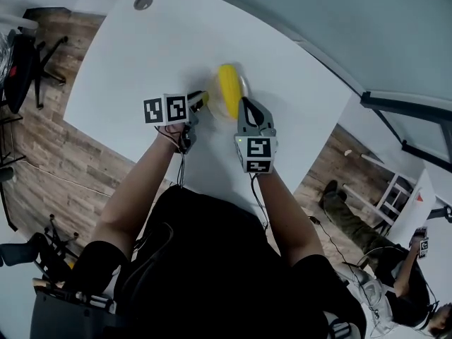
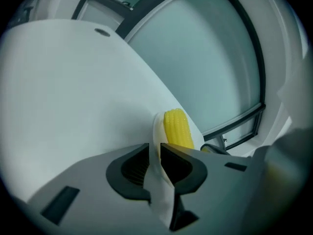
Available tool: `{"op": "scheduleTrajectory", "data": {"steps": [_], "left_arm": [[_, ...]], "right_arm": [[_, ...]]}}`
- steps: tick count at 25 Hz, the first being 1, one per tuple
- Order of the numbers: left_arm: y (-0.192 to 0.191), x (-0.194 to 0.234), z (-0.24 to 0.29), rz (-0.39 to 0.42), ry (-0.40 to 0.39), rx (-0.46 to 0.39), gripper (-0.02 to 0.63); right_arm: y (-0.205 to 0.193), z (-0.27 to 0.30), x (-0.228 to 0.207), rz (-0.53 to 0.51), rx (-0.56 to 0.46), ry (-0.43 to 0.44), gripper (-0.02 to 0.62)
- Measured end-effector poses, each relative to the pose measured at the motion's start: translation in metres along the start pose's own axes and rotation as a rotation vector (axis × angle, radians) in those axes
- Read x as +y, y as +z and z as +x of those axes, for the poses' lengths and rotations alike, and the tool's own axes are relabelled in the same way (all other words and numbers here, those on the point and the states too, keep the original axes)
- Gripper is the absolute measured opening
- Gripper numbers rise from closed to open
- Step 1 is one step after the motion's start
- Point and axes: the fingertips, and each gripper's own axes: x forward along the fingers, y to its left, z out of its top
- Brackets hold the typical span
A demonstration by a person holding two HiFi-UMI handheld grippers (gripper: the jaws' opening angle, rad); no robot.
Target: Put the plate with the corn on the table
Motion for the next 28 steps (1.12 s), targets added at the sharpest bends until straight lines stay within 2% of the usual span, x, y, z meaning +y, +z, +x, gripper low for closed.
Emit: {"op": "scheduleTrajectory", "data": {"steps": [2,4,8,10,11,14,18,22,28], "left_arm": [[0.007,-0.006,-0.007,0.133,0.049,-0.046,0.052],[0.013,-0.023,-0.019,0.306,0.09,-0.125,0.052],[0.009,-0.098,-0.058,0.64,0.058,-0.356,0.047],[0.001,-0.136,-0.08,0.744,0.04,-0.466,0.003],[-0.006,-0.152,-0.091,0.78,0.034,-0.511,0.003],[-0.028,-0.189,-0.126,0.837,0.042,-0.627,0.003],[-0.055,-0.23,-0.172,0.843,0.072,-0.768,0.003],[-0.087,-0.265,-0.202,0.824,0.106,-0.825,0.003],[-0.136,-0.293,-0.226,0.839,0.125,-0.896,0.003]], "right_arm": [[0.004,-0.004,-0.002,0.007,-0.017,-0.008,0.002],[0.011,-0.014,-0.003,0.027,-0.046,-0.011,0.002],[0.034,-0.052,0.001,0.077,-0.155,0.0,0.002],[0.048,-0.077,0.006,0.086,-0.214,0.018,0.002],[0.055,-0.091,0.008,0.087,-0.246,0.025,0.002],[0.076,-0.141,0.019,0.08,-0.354,0.044,0.002],[0.097,-0.208,0.035,0.009,-0.48,0.079,0.002],[0.102,-0.266,0.042,-0.048,-0.556,0.101,0.002],[0.088,-0.318,0.055,-0.063,-0.598,0.132,0.001]]}}
